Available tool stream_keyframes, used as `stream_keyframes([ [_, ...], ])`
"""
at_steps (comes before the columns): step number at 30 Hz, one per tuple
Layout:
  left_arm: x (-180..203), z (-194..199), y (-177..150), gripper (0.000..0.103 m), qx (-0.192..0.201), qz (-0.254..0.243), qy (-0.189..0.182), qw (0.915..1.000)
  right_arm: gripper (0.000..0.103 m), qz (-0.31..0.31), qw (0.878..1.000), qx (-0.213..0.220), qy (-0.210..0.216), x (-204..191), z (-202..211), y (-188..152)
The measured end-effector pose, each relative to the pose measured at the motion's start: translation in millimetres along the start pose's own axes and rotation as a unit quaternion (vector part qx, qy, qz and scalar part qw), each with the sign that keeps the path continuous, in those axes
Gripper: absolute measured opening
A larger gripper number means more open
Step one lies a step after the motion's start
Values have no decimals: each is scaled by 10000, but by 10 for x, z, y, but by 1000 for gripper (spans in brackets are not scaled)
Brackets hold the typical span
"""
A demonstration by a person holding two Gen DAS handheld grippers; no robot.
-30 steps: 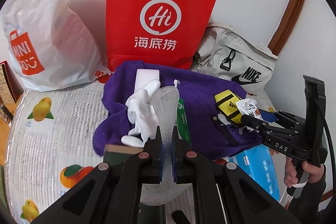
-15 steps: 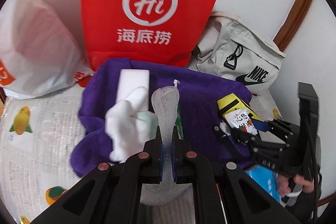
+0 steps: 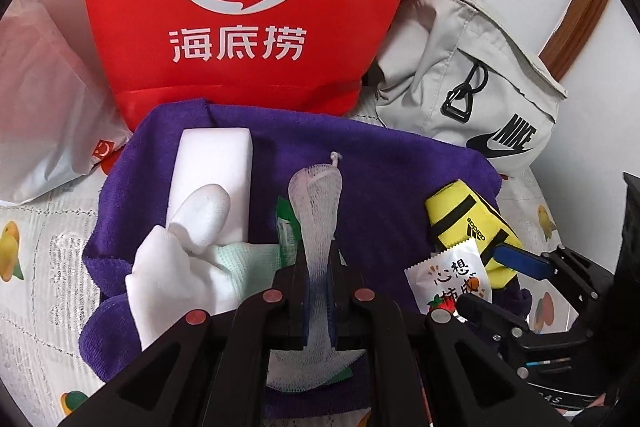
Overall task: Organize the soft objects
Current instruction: 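Release the packet onto the towel with the right tool while the left tool lowers the mesh bag, then open the left tool to release the white mesh bag onto the towel, then move the left tool to the black watch strap while the right tool grasps the green tissue pack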
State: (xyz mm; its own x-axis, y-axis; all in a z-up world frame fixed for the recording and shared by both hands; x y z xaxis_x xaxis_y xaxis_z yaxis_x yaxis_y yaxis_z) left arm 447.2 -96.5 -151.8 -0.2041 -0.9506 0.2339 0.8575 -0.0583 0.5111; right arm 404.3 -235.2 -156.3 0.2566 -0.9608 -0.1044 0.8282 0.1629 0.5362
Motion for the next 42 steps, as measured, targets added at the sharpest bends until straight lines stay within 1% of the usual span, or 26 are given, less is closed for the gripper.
stream_keyframes([
  [1, 1, -10, -6, 11, -25, 2, 17, 10000, 65, -7, 10000, 21, -10, 3, 25, -4],
  [2, 4, -14, -8, 17, -28, -9, 21, 10000, 65, -20, 10000, 38, -7, 7, 54, -14],
  [3, 6, 4, -9, 20, 38, -13, 32, 10000, 65, -43, 10000, 57, -8, 8, 76, -15],
  [5, 31, 22, 3, 32, 143, -60, 14, 9999, 66, -100, 9999, 87, -20, 15, 137, -24],
  [7, 63, 43, 19, 38, 165, -88, 49, 9998, 66, -144, 9998, 143, 0, 32, 225, -62],
  [9, 87, 89, 31, 50, 264, -125, 98, 9995, 66, -172, 9996, 212, -13, 45, 322, -92],
  [10, 97, 110, 36, 58, 291, -147, 202, 9993, 66, -192, 9995, 242, -20, 54, 363, -107],
  [12, 116, 160, 40, 58, 327, -221, 345, 9986, 66, -250, 9993, 273, -44, 76, 445, -144],
  [17, 127, 346, -27, 58, 368, -251, 425, 9981, 66, -363, 9986, 374, -70, 76, 688, -312],
  [22, 98, 584, -177, 58, 345, -117, 441, 9984, 66, -553, 9973, 485, -75, 16, 959, -550],
  [25, 79, 774, -316, 58, 336, -52, 380, 9987, 66, -646, 9965, 525, -52, -45, 1106, -698],
  [31, 55, 1199, -681, 58, 392, -60, 502, 9980, 66, -727, 9951, 672, 90, -248, 1456, -1065],
  [34, 18, 1400, -954, 58, 413, 102, 487, 9979, 66, -632, 9956, 684, 143, -364, 1585, -1297],
  [39, -20, 1555, -1384, 58, 345, 257, 458, 9980, 66, -532, 9949, 696, 500, -599, 1768, -1713],
  [42, -63, 1585, -1610, 58, 279, 384, 456, 9978, 66, -253, 9956, 669, 612, -804, 1804, -1945],
])
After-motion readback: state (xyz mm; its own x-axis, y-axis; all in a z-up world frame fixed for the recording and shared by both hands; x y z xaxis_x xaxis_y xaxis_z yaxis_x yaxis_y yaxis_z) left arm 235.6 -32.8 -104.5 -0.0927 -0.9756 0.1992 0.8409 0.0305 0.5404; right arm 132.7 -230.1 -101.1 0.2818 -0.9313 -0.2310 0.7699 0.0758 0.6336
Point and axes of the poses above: each gripper's, at about its wrist camera, not at the fingertips, and z roughly against the way its jaws point, x to its right, y to its top, the point moved 3 cm from there along -z, roughly the way its jaws point
